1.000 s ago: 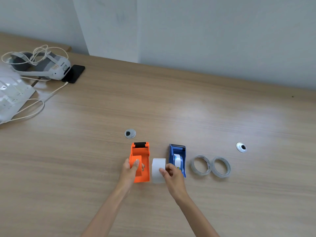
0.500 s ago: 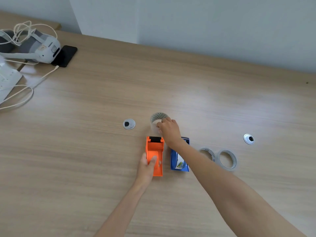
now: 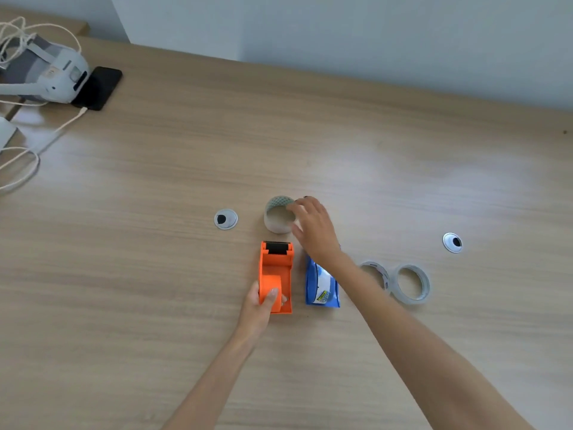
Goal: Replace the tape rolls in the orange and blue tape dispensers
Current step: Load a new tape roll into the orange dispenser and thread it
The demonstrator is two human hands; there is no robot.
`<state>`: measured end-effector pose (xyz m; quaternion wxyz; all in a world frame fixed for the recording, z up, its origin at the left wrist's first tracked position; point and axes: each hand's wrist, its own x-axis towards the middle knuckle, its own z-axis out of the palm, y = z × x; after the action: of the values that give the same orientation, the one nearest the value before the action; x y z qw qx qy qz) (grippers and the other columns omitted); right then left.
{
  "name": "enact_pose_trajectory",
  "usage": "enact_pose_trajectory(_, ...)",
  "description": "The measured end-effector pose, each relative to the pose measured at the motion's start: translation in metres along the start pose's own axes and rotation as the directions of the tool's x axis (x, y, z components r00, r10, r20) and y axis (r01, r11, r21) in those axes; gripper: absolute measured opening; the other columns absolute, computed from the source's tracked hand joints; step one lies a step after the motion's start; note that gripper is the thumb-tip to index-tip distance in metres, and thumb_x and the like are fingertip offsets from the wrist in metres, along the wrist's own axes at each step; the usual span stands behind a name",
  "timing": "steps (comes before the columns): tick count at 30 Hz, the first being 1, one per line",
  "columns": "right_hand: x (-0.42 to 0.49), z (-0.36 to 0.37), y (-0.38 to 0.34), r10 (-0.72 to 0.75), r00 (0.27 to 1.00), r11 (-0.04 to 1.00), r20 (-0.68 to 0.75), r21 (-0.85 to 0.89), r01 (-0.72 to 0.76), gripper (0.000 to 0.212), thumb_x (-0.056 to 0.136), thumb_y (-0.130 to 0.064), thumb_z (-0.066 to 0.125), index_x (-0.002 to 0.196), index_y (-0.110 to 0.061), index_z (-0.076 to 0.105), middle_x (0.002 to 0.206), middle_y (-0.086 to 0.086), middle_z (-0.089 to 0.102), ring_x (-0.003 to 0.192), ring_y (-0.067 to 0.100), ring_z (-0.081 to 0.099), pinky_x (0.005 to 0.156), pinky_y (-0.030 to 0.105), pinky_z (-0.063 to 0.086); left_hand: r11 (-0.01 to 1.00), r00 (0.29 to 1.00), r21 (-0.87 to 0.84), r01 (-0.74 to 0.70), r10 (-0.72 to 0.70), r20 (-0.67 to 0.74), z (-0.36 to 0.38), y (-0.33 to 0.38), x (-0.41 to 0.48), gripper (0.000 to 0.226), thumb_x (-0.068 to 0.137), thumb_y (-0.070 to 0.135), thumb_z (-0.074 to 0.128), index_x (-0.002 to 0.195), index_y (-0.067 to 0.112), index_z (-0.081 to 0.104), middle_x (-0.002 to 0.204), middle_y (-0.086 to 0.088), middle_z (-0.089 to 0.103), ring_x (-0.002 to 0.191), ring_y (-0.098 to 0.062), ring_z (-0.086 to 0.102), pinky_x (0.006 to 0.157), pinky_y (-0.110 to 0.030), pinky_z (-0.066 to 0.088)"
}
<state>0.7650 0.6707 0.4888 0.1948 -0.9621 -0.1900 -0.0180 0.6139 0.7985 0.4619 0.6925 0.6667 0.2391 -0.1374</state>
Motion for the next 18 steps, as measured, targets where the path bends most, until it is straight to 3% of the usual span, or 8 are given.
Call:
enact_pose_trajectory(2, -0.036, -0.027, 0.014, 0.207, 0.940, 0.971, -0.270, 0.177, -0.163, 0.022, 0.086, -0.005, 0.057, 0.107, -0.007, 0.064, 0.107, 0.007, 0.064, 0.108, 0.023, 0.051, 0.093, 0.024, 0.037, 1.000, 1.000, 0.004, 0.014, -0.014, 0.028, -0.001, 0.000, 0.000, 0.009, 0.096, 0.005, 0.048, 0.093, 0.008, 0.056, 0.067, 0.004, 0.069, 0.056, 0.005, 0.064, 0.061, -0.012, 0.051)
enact_pose_trajectory(4, -0.087, -0.043, 0.035, 0.424, 0.832, 0.898, -0.358, 0.282, -0.337, 0.018, 0.089, -0.001, 0.053, 0.102, -0.007, 0.064, 0.101, 0.004, 0.066, 0.101, 0.023, 0.054, 0.085, 0.015, 0.034, 0.999, 0.997, 0.025, 0.027, -0.029, 0.071, 0.000, 0.002, 0.000, 0.014, 0.097, 0.007, 0.046, 0.092, 0.005, 0.060, 0.061, 0.009, 0.072, 0.059, 0.006, 0.064, 0.065, -0.013, 0.049)
enact_pose_trajectory(5, -0.114, -0.044, 0.046, 0.489, 0.810, 0.867, -0.325, 0.285, -0.409, 0.018, 0.089, 0.001, 0.052, 0.101, -0.007, 0.064, 0.099, 0.004, 0.065, 0.099, 0.024, 0.055, 0.082, 0.014, 0.033, 0.999, 0.995, 0.037, 0.034, -0.038, 0.092, 0.000, 0.003, -0.001, 0.017, 0.097, 0.008, 0.045, 0.090, 0.006, 0.061, 0.060, 0.011, 0.072, 0.059, 0.006, 0.064, 0.068, -0.015, 0.048)
enact_pose_trajectory(7, -0.162, -0.033, 0.067, 0.514, 0.845, 0.852, -0.146, 0.205, -0.482, 0.020, 0.088, 0.001, 0.055, 0.104, -0.006, 0.064, 0.101, 0.007, 0.063, 0.102, 0.028, 0.054, 0.081, 0.016, 0.032, 0.998, 0.991, 0.048, 0.045, -0.050, 0.124, 0.000, 0.009, -0.003, 0.017, 0.098, 0.009, 0.043, 0.091, 0.008, 0.058, 0.057, 0.013, 0.072, 0.058, 0.008, 0.064, 0.066, -0.008, 0.047)
enact_pose_trajectory(10, -0.203, -0.011, 0.083, 0.402, 0.912, 0.915, 0.079, -0.018, -0.402, 0.040, 0.073, 0.007, 0.069, 0.112, -0.003, 0.063, 0.104, 0.010, 0.062, 0.100, 0.031, 0.057, 0.080, 0.028, 0.046, 0.997, 0.991, 0.062, 0.036, -0.044, 0.123, -0.001, 0.013, -0.005, 0.015, 0.099, 0.008, 0.041, 0.097, 0.002, 0.056, 0.059, 0.004, 0.069, 0.059, 0.011, 0.064, 0.057, 0.001, 0.043)
enact_pose_trajectory(13, -0.205, -0.002, 0.088, 0.343, 0.936, 0.924, 0.077, -0.209, -0.321, 0.055, 0.052, 0.012, 0.075, 0.102, -0.010, 0.066, 0.083, 0.002, 0.062, 0.080, 0.025, 0.060, 0.072, 0.032, 0.050, 0.997, 0.992, 0.075, 0.029, -0.038, 0.119, -0.002, 0.011, -0.008, 0.018, 0.099, 0.010, 0.041, 0.097, -0.001, 0.056, 0.068, -0.003, 0.066, 0.063, 0.011, 0.063, 0.064, -0.002, 0.045)
enact_pose_trajectory(16, -0.192, 0.000, 0.089, 0.390, 0.918, 0.890, 0.065, -0.281, -0.358, 0.047, 0.048, 0.011, 0.076, 0.085, -0.017, 0.066, 0.071, -0.003, 0.058, 0.067, 0.023, 0.057, 0.072, 0.030, 0.034, 0.997, 0.992, 0.077, 0.029, -0.038, 0.123, -0.006, 0.007, -0.012, 0.020, 0.099, 0.012, 0.042, 0.092, 0.002, 0.058, 0.065, 0.003, 0.067, 0.067, 0.008, 0.064, 0.070, -0.009, 0.047)
enact_pose_trajectory(18, -0.185, 0.002, 0.091, 0.418, 0.904, 0.883, 0.085, -0.272, -0.383, 0.038, 0.054, 0.007, 0.076, 0.080, -0.018, 0.064, 0.069, -0.003, 0.058, 0.067, 0.024, 0.059, 0.073, 0.031, 0.035, 0.997, 0.991, 0.066, 0.035, -0.043, 0.128, -0.008, 0.007, -0.015, 0.021, 0.099, 0.013, 0.042, 0.088, 0.006, 0.059, 0.062, 0.003, 0.068, 0.070, 0.005, 0.065, 0.077, -0.017, 0.048)
